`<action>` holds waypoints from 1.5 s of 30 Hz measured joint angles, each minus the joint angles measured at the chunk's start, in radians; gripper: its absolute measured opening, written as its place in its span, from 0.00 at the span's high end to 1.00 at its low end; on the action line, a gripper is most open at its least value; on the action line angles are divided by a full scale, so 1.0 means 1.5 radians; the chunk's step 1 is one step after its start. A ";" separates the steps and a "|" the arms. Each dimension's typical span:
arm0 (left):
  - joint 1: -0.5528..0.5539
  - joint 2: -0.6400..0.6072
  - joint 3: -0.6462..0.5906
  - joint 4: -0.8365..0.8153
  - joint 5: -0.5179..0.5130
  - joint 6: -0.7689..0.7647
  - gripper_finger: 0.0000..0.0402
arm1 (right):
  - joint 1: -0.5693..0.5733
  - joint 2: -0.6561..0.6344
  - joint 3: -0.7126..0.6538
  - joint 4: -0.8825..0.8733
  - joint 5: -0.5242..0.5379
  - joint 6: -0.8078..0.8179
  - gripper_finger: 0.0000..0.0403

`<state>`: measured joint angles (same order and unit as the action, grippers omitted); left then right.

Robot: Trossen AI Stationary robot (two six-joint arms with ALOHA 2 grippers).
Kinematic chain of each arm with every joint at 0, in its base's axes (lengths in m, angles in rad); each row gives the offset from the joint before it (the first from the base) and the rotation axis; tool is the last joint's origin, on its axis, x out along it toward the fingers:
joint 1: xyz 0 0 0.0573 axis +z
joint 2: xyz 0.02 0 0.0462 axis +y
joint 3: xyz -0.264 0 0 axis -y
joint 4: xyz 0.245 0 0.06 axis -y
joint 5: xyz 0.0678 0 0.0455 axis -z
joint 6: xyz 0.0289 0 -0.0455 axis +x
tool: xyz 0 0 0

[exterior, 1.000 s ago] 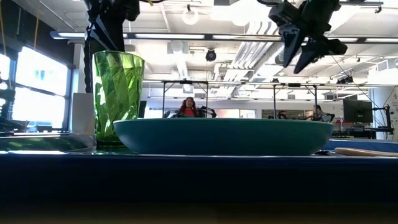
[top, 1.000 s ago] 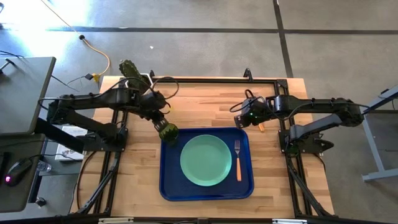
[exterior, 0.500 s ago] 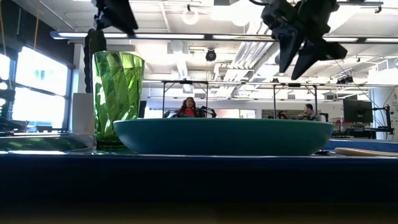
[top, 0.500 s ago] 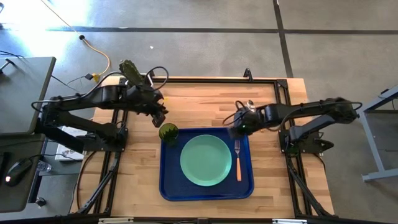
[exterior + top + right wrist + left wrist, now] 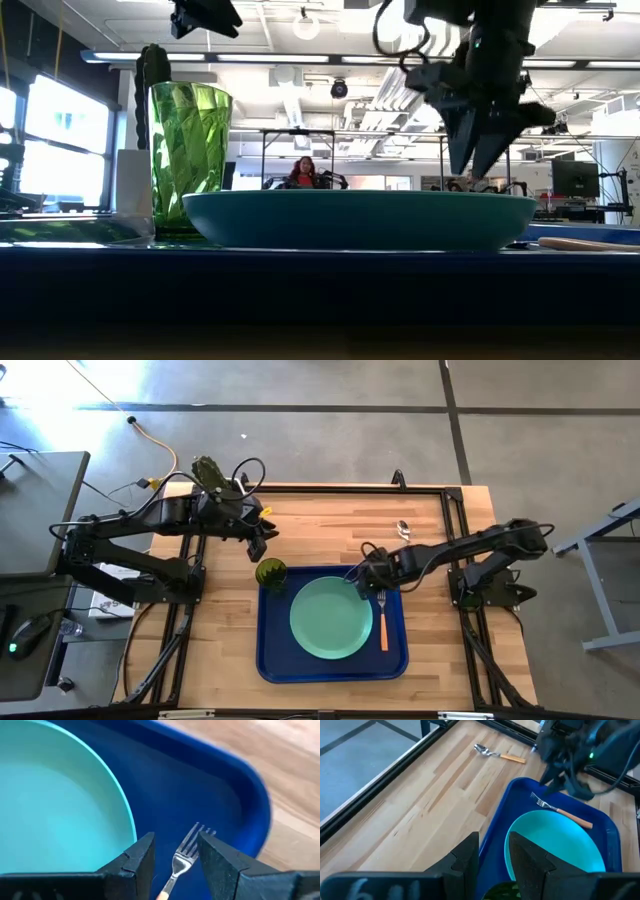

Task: Pick and place plate/cup/fork/spoon on tray
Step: Adjust the green plate on the blue tray

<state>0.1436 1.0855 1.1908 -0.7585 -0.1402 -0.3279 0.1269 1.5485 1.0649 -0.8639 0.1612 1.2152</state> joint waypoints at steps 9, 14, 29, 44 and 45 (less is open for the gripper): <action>0.000 0.000 0.000 0.000 0.000 0.000 0.76 | 0.021 0.075 0.000 0.031 -0.017 0.010 0.65; 0.000 0.001 0.000 0.000 -0.001 -0.006 0.76 | 0.027 0.086 0.000 0.035 -0.021 0.011 0.65; 0.000 0.001 0.000 0.000 -0.019 -0.007 0.76 | 0.034 0.111 0.000 0.049 -0.010 0.012 0.65; 0.000 0.001 0.000 0.000 -0.020 -0.007 0.76 | 0.034 0.111 0.000 0.101 -0.026 -0.013 0.65; 0.000 0.001 0.000 0.000 -0.020 -0.007 0.76 | 0.034 0.111 0.000 0.101 -0.031 -0.015 0.65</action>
<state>0.1432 1.0866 1.1908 -0.7582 -0.1699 -0.3378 0.1780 1.7157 1.0645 -0.7128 0.1151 1.1927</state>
